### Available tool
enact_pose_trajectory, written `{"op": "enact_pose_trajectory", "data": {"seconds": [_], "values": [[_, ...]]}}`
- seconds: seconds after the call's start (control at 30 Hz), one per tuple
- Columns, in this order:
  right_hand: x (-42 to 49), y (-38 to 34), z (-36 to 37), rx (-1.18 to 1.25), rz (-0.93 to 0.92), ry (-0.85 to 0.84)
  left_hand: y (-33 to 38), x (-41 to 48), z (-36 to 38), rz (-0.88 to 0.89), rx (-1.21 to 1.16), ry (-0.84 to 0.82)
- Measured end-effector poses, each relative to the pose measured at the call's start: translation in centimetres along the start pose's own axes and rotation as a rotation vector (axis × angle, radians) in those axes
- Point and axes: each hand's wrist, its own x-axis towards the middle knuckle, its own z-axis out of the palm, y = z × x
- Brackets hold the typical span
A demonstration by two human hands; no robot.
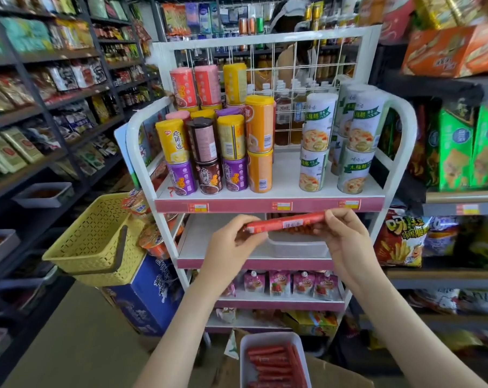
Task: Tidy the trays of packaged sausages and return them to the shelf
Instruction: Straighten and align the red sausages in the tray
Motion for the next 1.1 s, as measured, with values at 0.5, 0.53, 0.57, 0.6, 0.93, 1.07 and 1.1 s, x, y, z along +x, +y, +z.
{"op": "enact_pose_trajectory", "data": {"seconds": [0.5, 0.53, 0.57, 0.6, 0.93, 1.07, 1.1], "values": [[-0.8, -0.6, 1.1, -0.545, -0.139, -0.137, 1.4, 2.3, 4.6, 0.233, -0.052, 0.037], [-1.3, -1.2, 1.6, -0.556, -0.204, -0.179, 1.3, 2.4, 4.9, 0.264, -0.005, 0.032], [-1.6, -1.5, 2.0, -0.585, -0.269, -0.212, 1.3, 2.5, 5.1, 0.289, 0.023, 0.018], [-1.9, -1.7, 2.4, -0.628, -0.334, -0.226, 1.3, 2.6, 5.4, 0.311, 0.042, 0.01], [0.8, -1.0, 0.5, -0.278, -0.142, -0.032, 0.8, 3.8, 4.7, 0.194, 0.096, -0.177], [2.3, -0.2, -0.9, 0.004, -0.004, 0.085, -0.1, 3.6, 3.0, -0.02, -0.096, -0.214], [2.3, 0.0, -1.0, 0.049, 0.013, 0.07, -0.2, 3.4, 2.8, -0.048, -0.138, -0.214]]}}
